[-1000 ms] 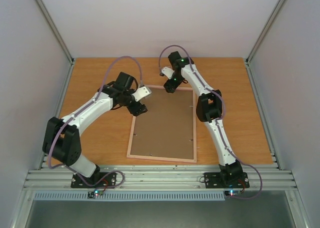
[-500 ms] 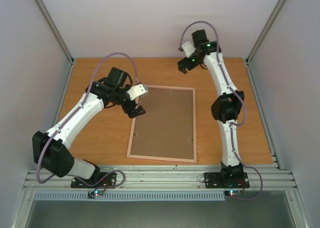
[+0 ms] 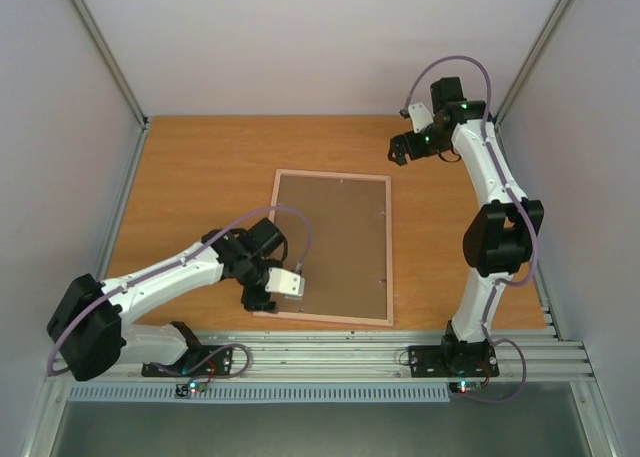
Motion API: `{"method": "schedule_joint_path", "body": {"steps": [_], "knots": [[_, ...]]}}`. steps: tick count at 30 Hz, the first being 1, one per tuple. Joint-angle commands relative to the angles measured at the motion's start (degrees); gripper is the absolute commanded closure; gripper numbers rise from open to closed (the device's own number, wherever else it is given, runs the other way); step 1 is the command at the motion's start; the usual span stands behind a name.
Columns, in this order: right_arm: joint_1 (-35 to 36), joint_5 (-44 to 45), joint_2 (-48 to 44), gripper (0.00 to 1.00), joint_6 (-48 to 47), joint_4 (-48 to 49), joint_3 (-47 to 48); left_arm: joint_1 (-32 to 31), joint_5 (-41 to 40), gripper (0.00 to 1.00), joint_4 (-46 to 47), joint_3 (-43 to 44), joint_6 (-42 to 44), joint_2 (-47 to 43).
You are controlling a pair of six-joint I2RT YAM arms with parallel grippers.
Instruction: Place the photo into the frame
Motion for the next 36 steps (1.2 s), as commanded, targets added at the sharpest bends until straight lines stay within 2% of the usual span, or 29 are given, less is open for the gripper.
{"method": "schedule_joint_path", "body": {"steps": [1, 4, 12, 21, 25, 29, 30, 36], "knots": [[-1.46, -4.17, -6.76, 0.01, 4.98, 1.56, -8.46, -4.22, -1.02, 0.35, 4.69, -5.82, 2.33, -1.83], [-2.04, -6.57, -9.3, 0.02, 7.71, 1.45, -13.2, -6.76, -2.51, 0.41, 8.51, -10.0, 1.54, -2.38], [-6.35, -13.95, -12.21, 0.01, 12.83, 0.13, -20.91, -11.25, -9.69, 0.49, 18.67, -14.02, -2.59, 0.66], [-10.9, -18.9, -15.53, 0.02, 14.28, -0.97, -27.09, -14.78, -13.6, 0.61, 21.51, -16.47, -4.33, 0.74], [-12.29, -23.15, -16.01, 0.01, 16.13, -0.65, -30.64, -14.75, -14.6, 0.76, 22.03, -14.12, -7.83, 2.87], [-15.68, -29.3, -15.6, 0.02, 17.73, -0.35, -34.72, -13.92, -12.59, 0.97, 19.56, -9.92, -12.09, 3.62], [-16.65, -31.31, -15.36, 0.01, 17.73, -0.59, -35.92, -13.55, -12.03, 0.99, 19.18, -8.95, -13.07, 3.46], [-19.47, -38.21, -13.48, 0.03, 15.91, -3.18, -42.46, -9.74, -5.92, 0.99, 16.35, -3.55, -16.75, 0.29]]}}
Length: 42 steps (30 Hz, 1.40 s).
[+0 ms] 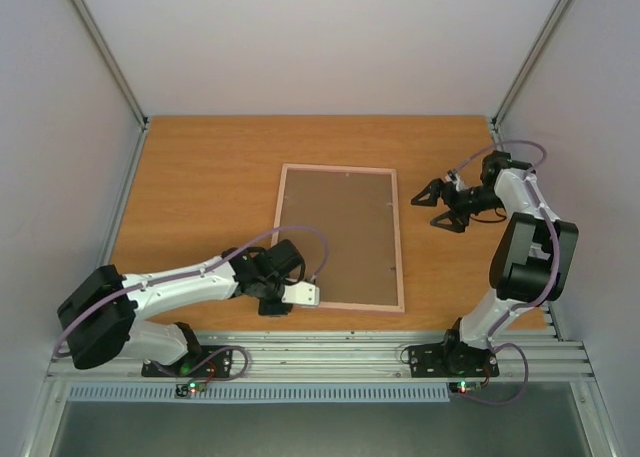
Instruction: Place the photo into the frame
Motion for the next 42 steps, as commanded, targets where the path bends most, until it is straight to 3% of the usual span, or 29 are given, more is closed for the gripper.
{"method": "schedule_joint_path", "body": {"steps": [1, 9, 20, 34, 42], "knots": [[-0.78, -7.97, 1.52, 0.03, -0.57, -2.83, -3.64, 2.49, 4.76, 0.99, 0.15, 5.35, -5.4, -3.6], [-0.47, -16.93, 9.14, 0.07, -0.12, -2.47, -5.22, 3.31, 9.33, 1.0, -1.94, 6.84, -5.54, -7.77], [4.83, -20.17, 16.31, 0.1, 2.84, 1.17, -6.56, 3.45, 14.4, 1.0, -5.1, 8.67, -3.16, -8.97], [11.88, -30.62, 27.66, 0.31, 5.33, 3.81, -2.28, 3.62, 17.81, 1.0, -5.32, 7.99, 0.99, -8.18], [12.61, -31.28, 28.85, 0.58, 3.39, 1.11, 0.12, 6.07, 17.71, 0.99, -4.6, 8.23, 1.08, -6.42]]}}
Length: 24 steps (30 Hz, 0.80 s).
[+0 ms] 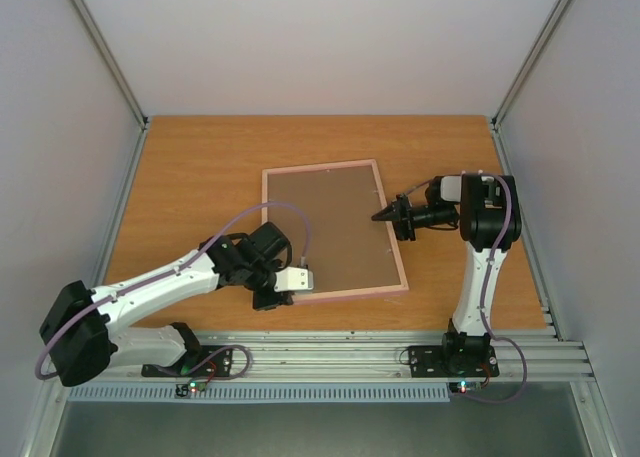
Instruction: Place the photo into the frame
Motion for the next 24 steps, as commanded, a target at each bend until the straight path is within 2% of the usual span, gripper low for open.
{"method": "schedule_joint_path", "body": {"steps": [1, 3, 9, 13, 15, 18, 24], "knots": [[1.01, -0.96, -0.53, 0.61, 0.74, -2.01, 0.11, 0.84, 5.07, 1.0, 4.7, 1.96, 4.47, 0.28], [1.0, 0.69, -3.23, 0.68, 1.46, -0.55, -0.96, 1.64, 4.81, 0.97, 4.96, 1.74, 4.9, 0.02], [0.91, 5.29, -12.42, 0.84, 0.9, -0.73, -2.11, 2.85, 4.02, 0.72, 3.52, 2.95, 6.78, -0.49], [0.69, 8.8, -17.19, 0.92, -2.51, -5.59, 2.88, 4.47, 2.28, 0.45, 1.13, 5.58, 9.41, -0.47], [0.55, 9.67, -18.51, 0.94, -3.1, -7.51, 5.39, 6.45, 1.65, 0.35, -0.38, 7.73, 9.99, -0.67], [0.51, 10.93, -20.03, 0.99, -4.15, -11.33, 9.94, 10.24, 1.1, 0.26, -2.87, 11.99, 9.18, -1.49], [0.52, 16.3, -22.32, 0.99, -10.8, -18.79, 21.73, 16.27, -4.82, 0.15, -2.88, 16.01, 3.32, -4.84]]}}
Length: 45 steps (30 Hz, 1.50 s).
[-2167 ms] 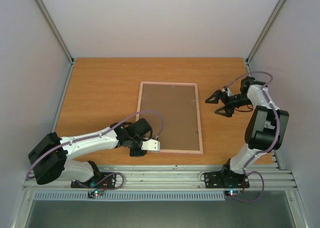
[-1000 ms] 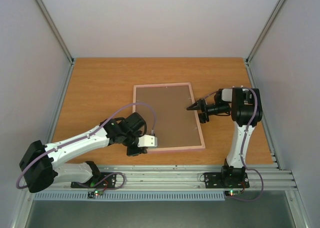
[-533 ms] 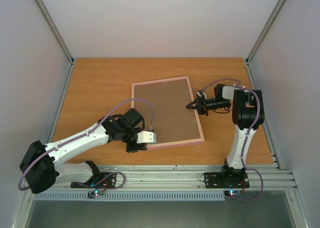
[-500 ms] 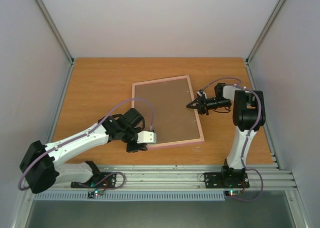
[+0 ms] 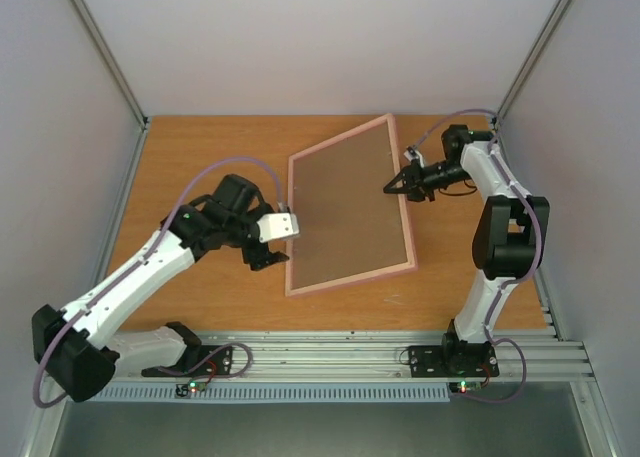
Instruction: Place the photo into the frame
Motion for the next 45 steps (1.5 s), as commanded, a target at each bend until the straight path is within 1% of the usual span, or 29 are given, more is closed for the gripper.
{"method": "schedule_joint_path", "body": {"steps": [1, 3, 5, 8, 12, 18, 22, 24, 26, 27, 29, 33, 36, 39, 41, 45], "knots": [[-0.31, 0.95, -4.11, 0.99, -6.56, -11.28, 10.6, 3.42, -5.24, 0.13, -0.68, 2.69, -5.24, -3.99], [-0.25, 3.75, -3.36, 0.99, -10.71, -15.24, 17.04, 4.83, -6.39, 0.01, -0.1, 2.7, -9.33, -5.81], [-0.24, 6.45, -2.32, 0.99, -13.48, -18.76, 25.28, 6.94, -5.94, 0.01, 0.74, 1.77, -12.25, -7.85], [-0.22, 7.74, -2.19, 0.99, -14.67, -21.22, 32.05, 12.9, -4.59, 0.01, 1.58, 0.18, -15.68, -10.71], [-0.25, 9.66, -4.82, 0.99, -14.64, -20.92, 35.76, 20.18, -2.92, 0.01, 1.88, -1.82, -20.47, -15.44], [-0.11, 16.85, -11.27, 0.99, -15.72, -18.32, 38.93, 31.86, 3.66, 0.01, 1.26, -6.12, -27.17, -23.65], [0.7, 22.05, -15.17, 0.99, -18.47, -18.17, 41.57, 34.79, 9.82, 0.01, 0.14, -7.87, -28.88, -28.07], [1.36, 26.22, -16.35, 0.99, -20.32, -18.05, 42.93, 35.62, 10.45, 0.01, 0.75, -9.18, -30.57, -29.75], [4.41, 31.25, -17.26, 0.99, -23.11, -17.41, 43.77, 35.91, 9.52, 0.01, 1.36, -10.37, -32.72, -31.08], [5.51, 33.64, -17.8, 0.99, -24.2, -16.43, 43.47, 37.83, 9.02, 0.01, 1.71, -10.93, -33.52, -31.59], [8.76, 38.76, -18.92, 0.99, -26.21, -13.31, 42.54, 39.13, 8.26, 0.01, 1.81, -10.93, -34.73, -32.27], [17.3, 48.69, -19.35, 0.99, -31.11, -5.87, 39.69, 40.13, 8.54, 0.01, 0.55, -9.77, -36.59, -31.97], [23.3, 55.51, -18.65, 0.99, -35.76, 1.5, 36.49, 40.31, 5.69, 0.01, 0.75, -9.64, -36.75, -31.64], [28.35, 61.31, -18.18, 0.99, -40.17, 7.56, 32.24, 41.9, 3.01, 0.01, 0.74, -8.29, -37.21, -30.91], [31.99, 64.69, -18.72, 0.99, -43.3, 12.64, 26.51, 43.31, 2.31, 0.01, 0.8, -7.32, -38.16, -30.23], [37.46, 70.31, -22.74, 0.99, -49.68, 26.56, 12.66, 46.23, 3.28, 0.01, 1.72, -7.32, -39.89, -29.52]]}}
